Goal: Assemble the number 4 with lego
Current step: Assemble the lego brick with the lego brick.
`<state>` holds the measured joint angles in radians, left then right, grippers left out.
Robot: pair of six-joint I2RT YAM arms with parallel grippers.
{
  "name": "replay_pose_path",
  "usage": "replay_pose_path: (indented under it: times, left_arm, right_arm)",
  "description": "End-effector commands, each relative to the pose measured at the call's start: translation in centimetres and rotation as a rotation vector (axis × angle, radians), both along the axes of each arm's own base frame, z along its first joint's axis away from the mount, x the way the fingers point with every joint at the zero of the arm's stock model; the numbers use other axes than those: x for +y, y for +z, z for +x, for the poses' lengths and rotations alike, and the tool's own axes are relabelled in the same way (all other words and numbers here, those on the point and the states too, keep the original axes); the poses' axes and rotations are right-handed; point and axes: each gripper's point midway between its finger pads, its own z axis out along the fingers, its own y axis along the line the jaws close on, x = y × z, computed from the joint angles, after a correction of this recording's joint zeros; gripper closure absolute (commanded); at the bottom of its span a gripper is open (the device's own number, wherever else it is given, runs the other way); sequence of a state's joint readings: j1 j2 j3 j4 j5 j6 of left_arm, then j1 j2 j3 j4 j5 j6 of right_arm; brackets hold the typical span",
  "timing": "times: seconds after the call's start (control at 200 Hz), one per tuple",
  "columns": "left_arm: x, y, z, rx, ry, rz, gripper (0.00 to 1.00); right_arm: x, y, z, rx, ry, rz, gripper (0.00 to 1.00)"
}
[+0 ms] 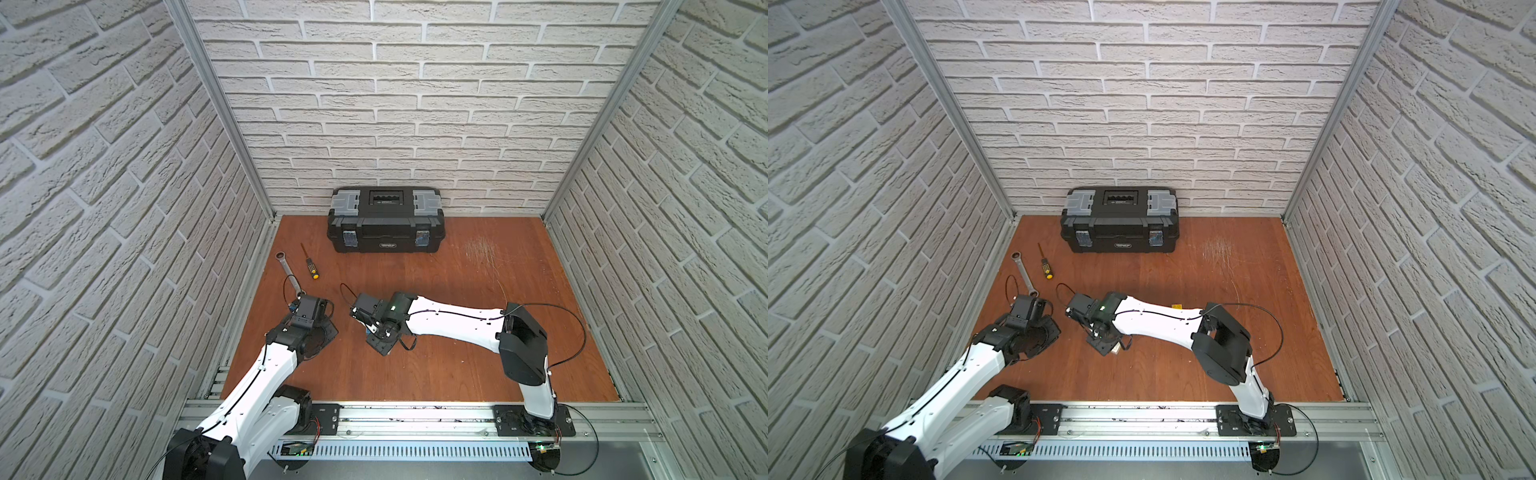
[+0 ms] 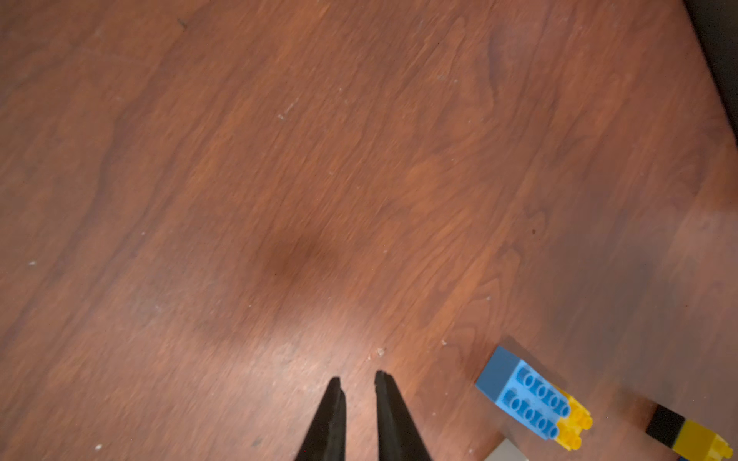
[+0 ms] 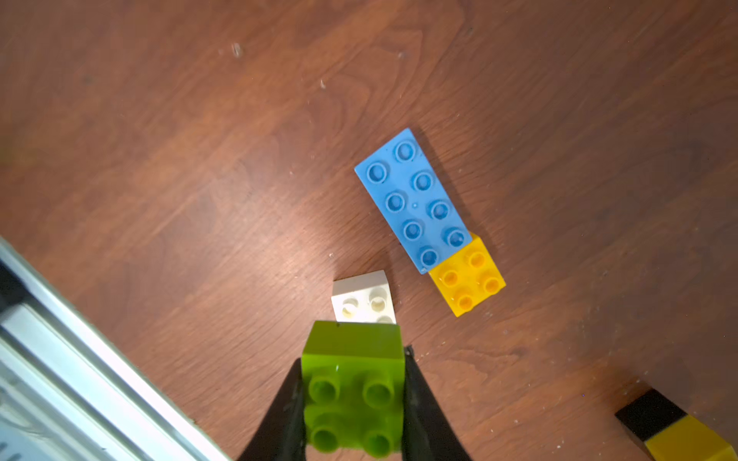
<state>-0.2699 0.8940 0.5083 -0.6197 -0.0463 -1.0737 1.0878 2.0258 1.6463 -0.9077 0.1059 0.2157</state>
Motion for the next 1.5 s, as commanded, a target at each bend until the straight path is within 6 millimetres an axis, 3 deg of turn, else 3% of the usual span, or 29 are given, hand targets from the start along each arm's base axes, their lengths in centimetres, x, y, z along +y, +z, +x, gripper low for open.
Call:
replay_pose_path:
  times: [0.0,0.48,1.065,1.495]
  left_arm:
    - [0.0,-0.3,0.1,-0.012,0.004,0.0,0.81]
    - [0.0,-1.2,0.0,0.014,0.002,0.008,0.81]
    - [0.3,-1.5,-0.1,0.023,0.011,0.022,0.81]
    - [0.3,-1.5,0.0,0.027,0.013,0.026,0.81]
  right_arm:
    - [0.2,-0.3,0.1,0.007,0.055,0.01,0.98]
    - [-0.4,-2.4,0.6,0.039,0.072,-0.031,0.98]
    - [-1.4,-4.4,-0.5,0.09,0.08,-0.048,0.98]
    - [-2.7,-4.6,-0.5,0.094,0.047,-0.054,0.98]
